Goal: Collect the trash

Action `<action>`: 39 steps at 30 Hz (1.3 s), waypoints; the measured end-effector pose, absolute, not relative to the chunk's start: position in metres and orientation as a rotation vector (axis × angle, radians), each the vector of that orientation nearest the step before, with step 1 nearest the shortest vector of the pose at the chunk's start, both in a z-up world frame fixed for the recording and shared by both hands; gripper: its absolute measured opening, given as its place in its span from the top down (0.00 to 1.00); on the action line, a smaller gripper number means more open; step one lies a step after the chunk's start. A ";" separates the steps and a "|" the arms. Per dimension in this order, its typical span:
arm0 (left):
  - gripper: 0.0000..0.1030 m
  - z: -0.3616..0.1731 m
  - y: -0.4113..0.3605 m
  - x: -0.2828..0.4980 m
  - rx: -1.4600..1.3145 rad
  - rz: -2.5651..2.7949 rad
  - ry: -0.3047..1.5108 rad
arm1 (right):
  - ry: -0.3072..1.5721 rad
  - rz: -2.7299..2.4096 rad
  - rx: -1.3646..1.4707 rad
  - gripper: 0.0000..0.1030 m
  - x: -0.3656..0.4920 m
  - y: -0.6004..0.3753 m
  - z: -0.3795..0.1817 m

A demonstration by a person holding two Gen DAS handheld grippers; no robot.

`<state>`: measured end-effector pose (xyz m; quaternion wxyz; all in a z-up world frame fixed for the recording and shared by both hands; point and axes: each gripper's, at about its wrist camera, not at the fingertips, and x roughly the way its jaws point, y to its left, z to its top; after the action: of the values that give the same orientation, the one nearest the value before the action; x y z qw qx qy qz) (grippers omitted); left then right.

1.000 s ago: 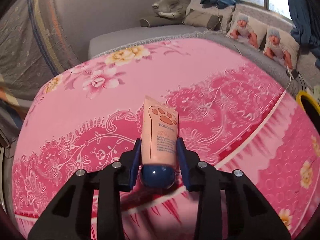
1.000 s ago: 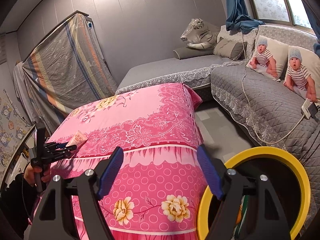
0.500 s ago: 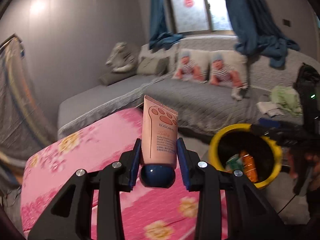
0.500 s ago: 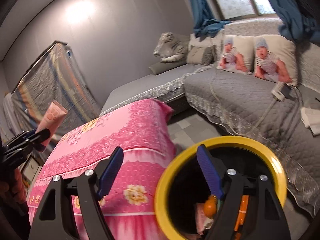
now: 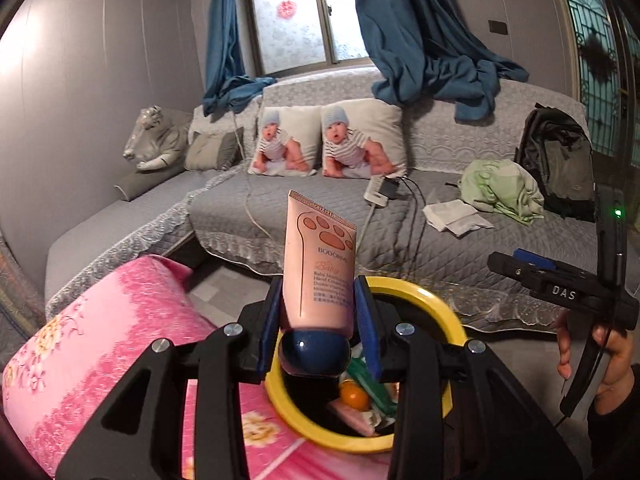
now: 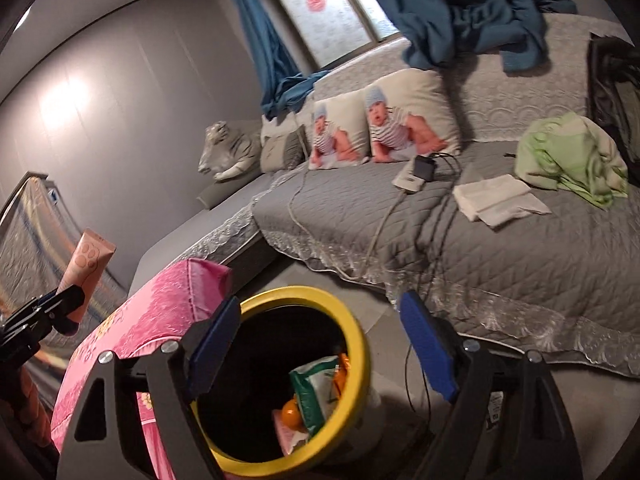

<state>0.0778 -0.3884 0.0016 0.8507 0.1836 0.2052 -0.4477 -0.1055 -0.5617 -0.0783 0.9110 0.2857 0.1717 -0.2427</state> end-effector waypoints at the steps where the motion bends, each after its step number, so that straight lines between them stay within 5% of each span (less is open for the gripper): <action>1: 0.68 -0.002 -0.396 0.077 0.387 -0.949 0.446 | 0.355 -0.506 0.601 0.24 -0.110 -0.565 -0.081; 6: 0.65 -0.024 -0.416 0.082 0.396 -0.936 0.486 | 0.353 -0.505 0.612 0.23 -0.115 -0.568 -0.081; 7: 0.57 -0.027 -0.415 0.085 0.381 -0.934 0.505 | 0.350 -0.507 0.603 0.22 -0.115 -0.566 -0.079; 9: 0.26 -0.030 -0.407 0.092 0.334 -0.913 0.517 | 0.343 -0.518 0.578 0.21 -0.113 -0.559 -0.072; 14: 0.12 -0.023 -0.373 0.106 0.253 -0.854 0.486 | 0.303 -0.649 0.484 0.08 -0.112 -0.544 -0.048; 39: 0.08 0.025 -0.035 0.037 -0.017 -0.046 0.238 | 0.227 0.053 0.121 0.08 -0.007 -0.242 0.038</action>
<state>0.0369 -0.0347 0.0251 0.9926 -0.0086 0.1186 -0.0230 -0.0065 -0.2418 0.0378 0.9914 0.0601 0.1131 0.0263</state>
